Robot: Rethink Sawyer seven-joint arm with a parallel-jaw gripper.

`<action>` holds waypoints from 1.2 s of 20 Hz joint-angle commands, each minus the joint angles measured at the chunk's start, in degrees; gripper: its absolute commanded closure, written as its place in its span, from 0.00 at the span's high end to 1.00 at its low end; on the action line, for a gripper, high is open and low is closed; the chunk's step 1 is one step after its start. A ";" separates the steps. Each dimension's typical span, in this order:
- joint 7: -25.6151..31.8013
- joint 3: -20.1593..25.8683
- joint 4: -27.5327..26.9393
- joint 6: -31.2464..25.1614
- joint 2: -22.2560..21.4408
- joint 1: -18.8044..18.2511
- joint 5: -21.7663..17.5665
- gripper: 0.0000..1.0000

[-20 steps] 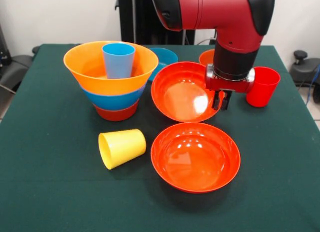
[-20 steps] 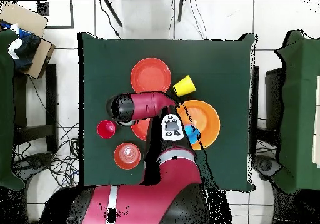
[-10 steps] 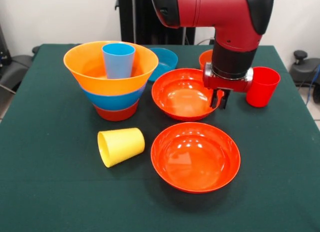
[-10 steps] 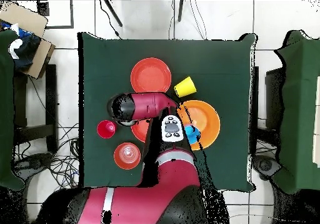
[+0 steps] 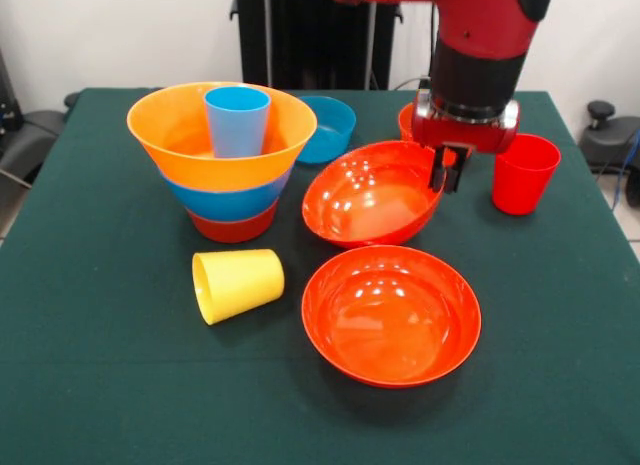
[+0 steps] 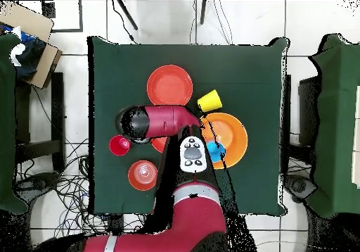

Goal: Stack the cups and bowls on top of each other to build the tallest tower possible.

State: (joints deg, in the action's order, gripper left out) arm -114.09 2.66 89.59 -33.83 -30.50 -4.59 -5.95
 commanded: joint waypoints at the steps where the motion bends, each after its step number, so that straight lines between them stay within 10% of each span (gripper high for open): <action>1: -7.74 0.51 3.72 -8.16 -5.01 2.08 2.74 0.00; 24: -6.22 -0.94 4.04 -16.61 -11.61 4.04 6.19 0.00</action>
State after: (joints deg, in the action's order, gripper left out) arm -114.09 0.23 91.17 -42.07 -39.54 -2.00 -0.98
